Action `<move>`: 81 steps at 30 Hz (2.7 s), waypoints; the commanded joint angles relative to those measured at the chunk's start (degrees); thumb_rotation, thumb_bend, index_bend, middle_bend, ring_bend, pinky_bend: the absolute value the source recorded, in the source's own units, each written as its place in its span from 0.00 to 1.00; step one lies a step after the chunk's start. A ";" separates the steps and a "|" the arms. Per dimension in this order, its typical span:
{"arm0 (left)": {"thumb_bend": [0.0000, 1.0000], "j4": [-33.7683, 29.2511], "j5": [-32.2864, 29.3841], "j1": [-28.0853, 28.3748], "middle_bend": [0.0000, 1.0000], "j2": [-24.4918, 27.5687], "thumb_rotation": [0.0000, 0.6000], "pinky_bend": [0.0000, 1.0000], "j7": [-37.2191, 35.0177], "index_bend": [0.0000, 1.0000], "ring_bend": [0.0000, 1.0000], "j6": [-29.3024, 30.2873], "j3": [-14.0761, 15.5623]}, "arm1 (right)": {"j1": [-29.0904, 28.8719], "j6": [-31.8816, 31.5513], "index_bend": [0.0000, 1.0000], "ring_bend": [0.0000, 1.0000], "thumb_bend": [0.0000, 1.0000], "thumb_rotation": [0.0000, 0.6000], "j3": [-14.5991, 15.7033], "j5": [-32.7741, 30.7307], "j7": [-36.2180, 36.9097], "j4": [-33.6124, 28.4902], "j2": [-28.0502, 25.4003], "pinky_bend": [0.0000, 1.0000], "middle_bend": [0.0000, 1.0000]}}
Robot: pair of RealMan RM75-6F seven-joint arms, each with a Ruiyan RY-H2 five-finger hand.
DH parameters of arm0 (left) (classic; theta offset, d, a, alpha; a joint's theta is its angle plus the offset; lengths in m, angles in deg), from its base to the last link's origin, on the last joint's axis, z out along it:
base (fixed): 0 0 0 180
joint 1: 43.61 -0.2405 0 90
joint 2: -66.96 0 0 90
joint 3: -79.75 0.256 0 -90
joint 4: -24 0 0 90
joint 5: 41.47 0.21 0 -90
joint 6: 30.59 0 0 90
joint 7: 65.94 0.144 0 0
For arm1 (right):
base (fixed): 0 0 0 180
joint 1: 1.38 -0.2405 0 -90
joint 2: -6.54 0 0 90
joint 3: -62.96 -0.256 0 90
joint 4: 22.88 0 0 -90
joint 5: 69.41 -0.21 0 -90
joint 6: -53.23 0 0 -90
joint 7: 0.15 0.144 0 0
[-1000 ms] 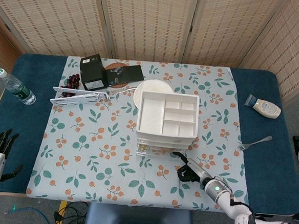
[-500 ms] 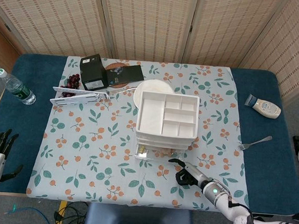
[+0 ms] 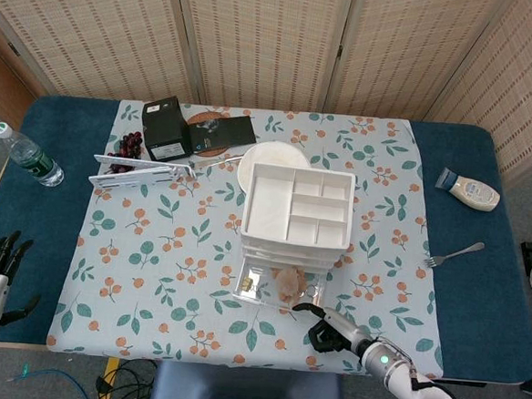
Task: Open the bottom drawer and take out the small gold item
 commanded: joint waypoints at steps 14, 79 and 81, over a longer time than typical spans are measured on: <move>0.25 0.16 0.19 -0.23 0.00 0.06 1.00 0.07 -0.38 0.09 0.03 0.34 0.02 | 1.63 -1.50 0.14 1.00 0.78 1.00 1.33 4.57 0.95 -2.83 -1.99 1.00 0.79; 0.25 1.40 1.91 -1.51 0.00 0.40 1.00 0.07 -3.19 0.09 0.03 2.26 0.29 | -34.90 -22.87 0.20 1.00 1.00 1.00 14.18 -28.25 -64.44 -3.31 6.41 1.00 0.88; 0.25 1.45 1.91 -1.45 0.00 0.31 1.00 0.07 -3.19 0.09 0.03 2.12 0.30 | -34.85 -23.27 0.20 1.00 1.00 1.00 14.68 -28.77 -64.61 -3.85 5.90 1.00 0.88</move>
